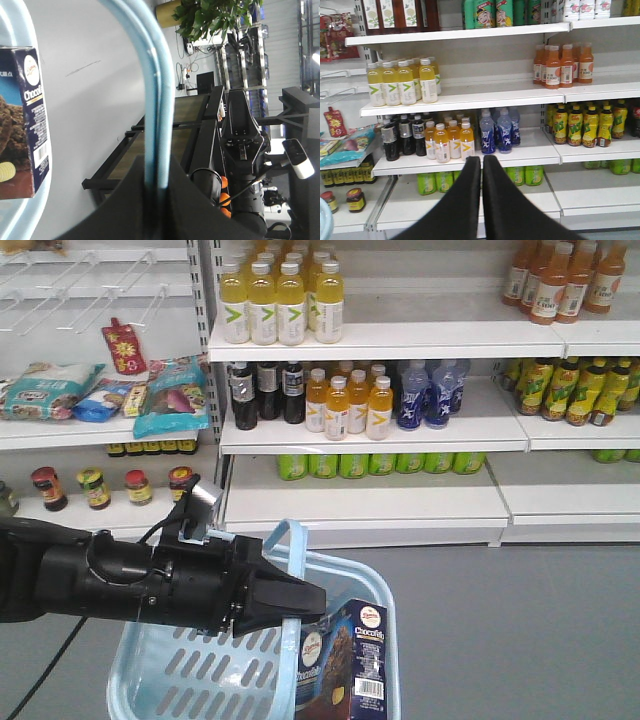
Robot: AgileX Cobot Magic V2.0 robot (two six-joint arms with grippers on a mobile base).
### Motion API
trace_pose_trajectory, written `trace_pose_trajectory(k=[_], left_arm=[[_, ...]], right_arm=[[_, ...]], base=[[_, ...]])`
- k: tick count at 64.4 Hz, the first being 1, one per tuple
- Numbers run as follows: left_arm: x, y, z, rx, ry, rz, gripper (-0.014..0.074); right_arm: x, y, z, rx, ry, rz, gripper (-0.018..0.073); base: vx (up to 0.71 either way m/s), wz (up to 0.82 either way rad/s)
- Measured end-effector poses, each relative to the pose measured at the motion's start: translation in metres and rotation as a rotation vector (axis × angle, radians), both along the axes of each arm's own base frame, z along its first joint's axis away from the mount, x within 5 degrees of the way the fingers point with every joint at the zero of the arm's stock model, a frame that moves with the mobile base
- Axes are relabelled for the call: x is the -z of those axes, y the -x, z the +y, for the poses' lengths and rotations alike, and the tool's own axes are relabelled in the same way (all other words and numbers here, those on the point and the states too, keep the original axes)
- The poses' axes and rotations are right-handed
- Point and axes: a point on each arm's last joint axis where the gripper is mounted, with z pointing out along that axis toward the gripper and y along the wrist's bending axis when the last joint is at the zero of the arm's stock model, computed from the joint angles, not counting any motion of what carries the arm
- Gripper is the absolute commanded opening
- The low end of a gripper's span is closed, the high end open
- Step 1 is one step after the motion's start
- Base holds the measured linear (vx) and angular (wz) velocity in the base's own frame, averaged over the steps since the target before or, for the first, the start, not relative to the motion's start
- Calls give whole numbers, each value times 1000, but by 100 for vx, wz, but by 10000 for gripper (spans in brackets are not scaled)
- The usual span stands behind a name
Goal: Left arm holds basket, right arm returns cookies
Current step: 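Turn the base past the potted plant carrying the basket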
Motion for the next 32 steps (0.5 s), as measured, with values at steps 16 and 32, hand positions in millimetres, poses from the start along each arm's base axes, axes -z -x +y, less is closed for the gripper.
trace_pose_trajectory(k=[16,32], left_arm=[[0,0,0,0,0,0,-6],[0,0,0,-1,-1,0,-6]], right_arm=[[0,0,0,0,0,0,-8],[0,0,0,0,0,0,-8]], base=[[36,-35],[32,-50]])
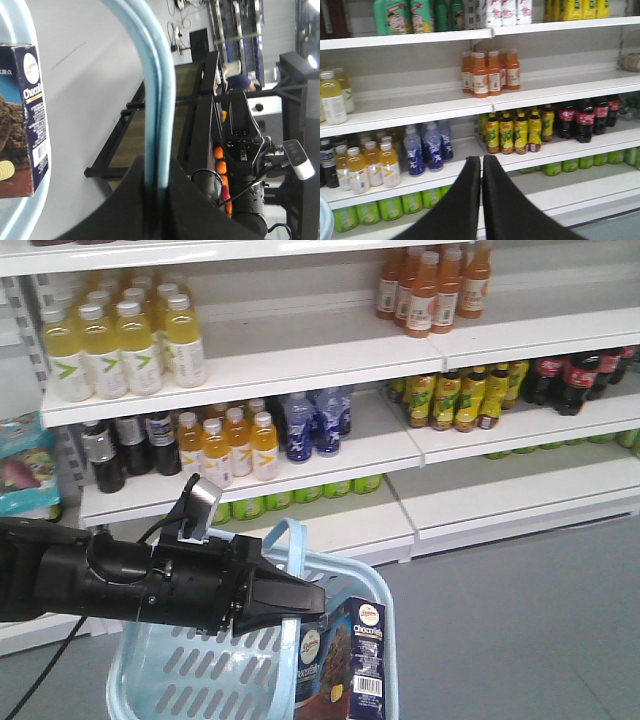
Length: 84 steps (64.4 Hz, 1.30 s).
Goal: Left arm holds basket, right arm returns cookies
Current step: 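Turn the base past the potted plant carrying the basket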
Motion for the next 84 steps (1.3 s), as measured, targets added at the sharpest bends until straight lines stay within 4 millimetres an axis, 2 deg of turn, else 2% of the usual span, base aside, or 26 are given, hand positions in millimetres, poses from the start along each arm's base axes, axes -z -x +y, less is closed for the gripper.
trace_pose_trajectory(k=[84], left_arm=[[0,-1,0,-6,-4,-1,-6]], right_arm=[[0,0,0,0,0,0,-8]], base=[[16,-66]])
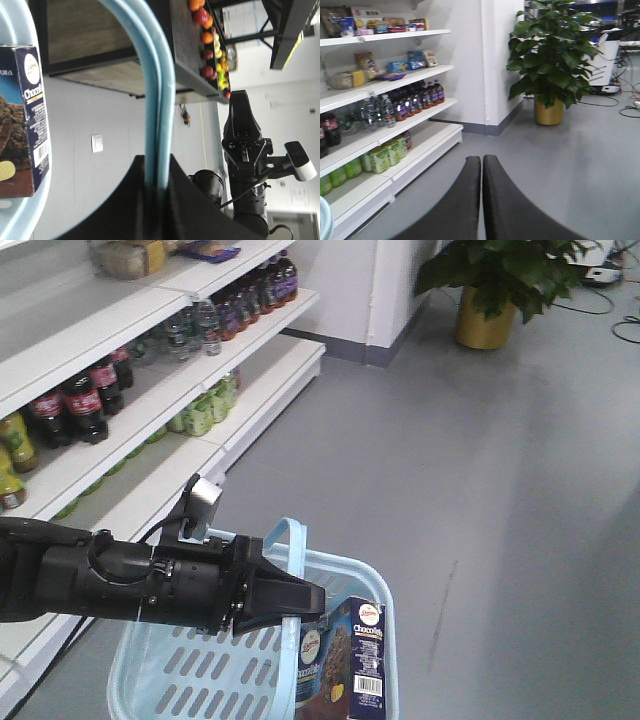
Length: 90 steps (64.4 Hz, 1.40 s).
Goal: Left arm holds basket, right arm returns cookies
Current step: 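Turn the base past the potted plant carrying the basket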
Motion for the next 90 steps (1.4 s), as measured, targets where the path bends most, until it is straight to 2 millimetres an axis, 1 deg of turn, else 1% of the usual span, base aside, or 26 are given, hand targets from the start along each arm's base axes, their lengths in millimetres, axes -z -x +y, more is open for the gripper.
trace_pose_trajectory(k=[29,52,68,90], left_arm=[[0,0,0,0,0,0,-6],[0,0,0,1,1,0,-6],[0,0,0,2,2,0,-6],[0,0,0,1,1,0,-6]], right_arm=[[0,0,0,0,0,0,-8],[0,0,0,0,0,0,-8],[0,0,0,0,0,0,-8],[0,0,0,0,0,0,-8]], base=[[7,-56],[11,-37],[17,-18],[26,8]])
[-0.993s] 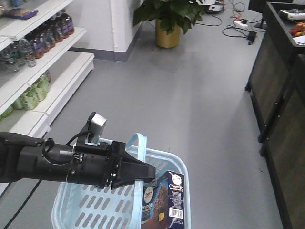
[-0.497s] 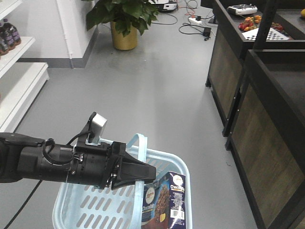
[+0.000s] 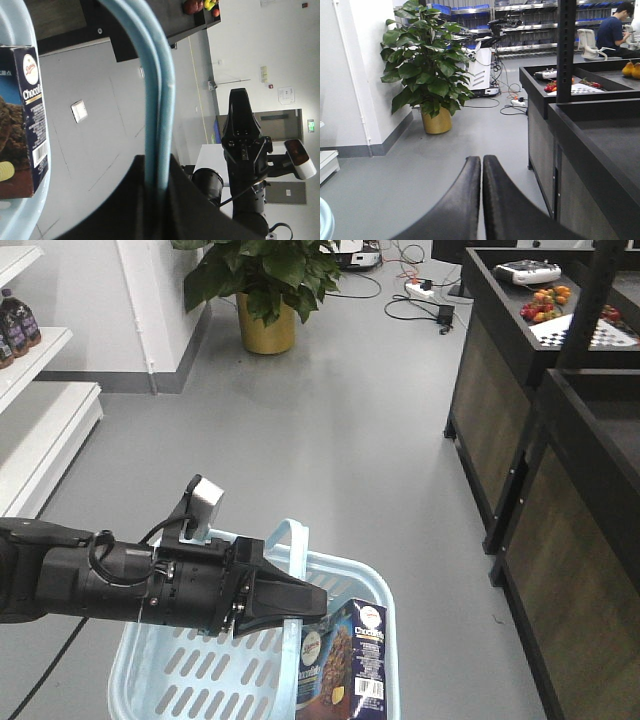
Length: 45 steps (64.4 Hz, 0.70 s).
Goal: Left arm holds basket, right arm returns cookies
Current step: 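Turn the base past the potted plant carrying the basket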
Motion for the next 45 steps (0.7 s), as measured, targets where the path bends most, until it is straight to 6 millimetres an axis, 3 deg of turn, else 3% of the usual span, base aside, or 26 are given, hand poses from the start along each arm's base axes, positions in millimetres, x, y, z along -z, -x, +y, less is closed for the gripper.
trace_pose_trajectory(k=[45], left_arm=[[0,0,0,-1,0,0,-6]], right_arm=[[0,0,0,0,0,0,-8]], base=[[30,-2]])
